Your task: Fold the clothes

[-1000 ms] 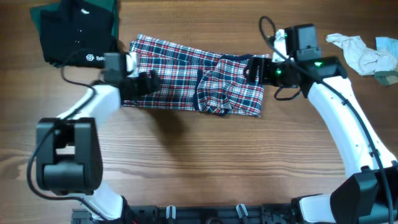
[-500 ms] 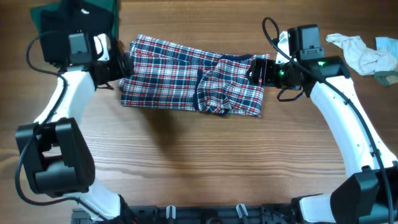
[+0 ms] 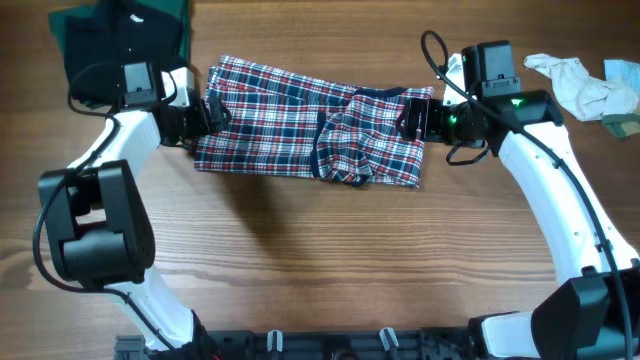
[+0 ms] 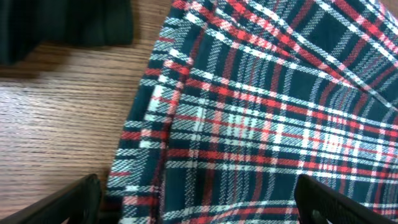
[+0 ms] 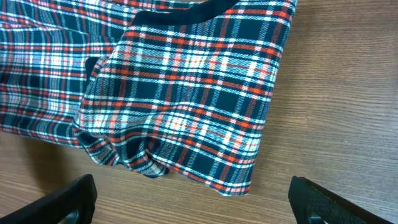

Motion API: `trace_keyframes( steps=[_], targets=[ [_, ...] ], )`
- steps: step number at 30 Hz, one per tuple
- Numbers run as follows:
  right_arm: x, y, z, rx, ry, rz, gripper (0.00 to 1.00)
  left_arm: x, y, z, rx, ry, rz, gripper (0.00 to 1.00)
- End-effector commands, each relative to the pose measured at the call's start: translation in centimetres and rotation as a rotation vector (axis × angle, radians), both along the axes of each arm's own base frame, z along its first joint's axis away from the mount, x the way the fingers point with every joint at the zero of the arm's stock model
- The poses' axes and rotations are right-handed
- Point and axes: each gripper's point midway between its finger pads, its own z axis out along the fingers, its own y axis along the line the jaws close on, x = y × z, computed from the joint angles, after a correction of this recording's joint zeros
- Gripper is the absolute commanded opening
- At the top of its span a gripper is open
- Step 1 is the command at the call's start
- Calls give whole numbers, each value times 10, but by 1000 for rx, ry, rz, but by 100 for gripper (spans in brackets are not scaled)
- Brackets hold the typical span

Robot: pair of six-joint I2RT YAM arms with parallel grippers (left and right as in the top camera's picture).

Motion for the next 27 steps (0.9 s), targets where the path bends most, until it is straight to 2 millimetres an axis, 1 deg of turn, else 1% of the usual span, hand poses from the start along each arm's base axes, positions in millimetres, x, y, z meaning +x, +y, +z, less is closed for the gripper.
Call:
trace_keyframes(
  steps=[1, 4, 5, 7, 11, 12, 13, 15, 16, 17, 18, 19, 23, 25, 27],
  targets=[
    [0, 4, 9, 15, -24, 21, 100, -1, -9, -18, -21, 31, -37, 100],
    [-3, 3, 8, 14, -10, 22, 100, -7, -11, -36, -28, 75, -39, 100],
    [-3, 3, 8, 13, -9, 22, 100, -8, -12, -38, -34, 84, -41, 100],
    [-3, 3, 8, 14, -9, 21, 100, -10, -14, -39, -49, 92, -47, 100],
    [-3, 3, 8, 14, -10, 21, 100, -16, -30, -34, -138, 103, -83, 99],
    [-3, 3, 8, 14, -10, 21, 100, -18, -32, -35, -141, 111, -87, 93],
    [-3, 3, 8, 14, -10, 21, 100, -21, -36, -35, -141, 122, -96, 78],
    [-3, 3, 8, 14, -9, 21, 100, -25, -44, -36, -142, 139, -115, 56],
    [-3, 3, 8, 14, -10, 21, 100, -26, -50, -37, -142, 145, -128, 42],
    [-3, 3, 8, 14, -10, 21, 100, -27, -55, -37, -141, 147, -137, 31],
    [-3, 3, 8, 14, -9, 21, 100, -28, -60, -37, -141, 150, -150, 15],
    [-3, 3, 8, 14, -9, 21, 100, -29, -61, -37, -141, 150, -153, 5],
    [-3, 3, 8, 13, -9, 21, 100, -29, -62, -35, -143, 152, -148, 4],
    [-3, 3, 8, 13, -10, 21, 100, -28, -62, -27, -141, 140, -149, 4],
    [-3, 3, 8, 13, -10, 21, 100, -24, -62, -11, -137, 109, -151, 4]
  ],
)
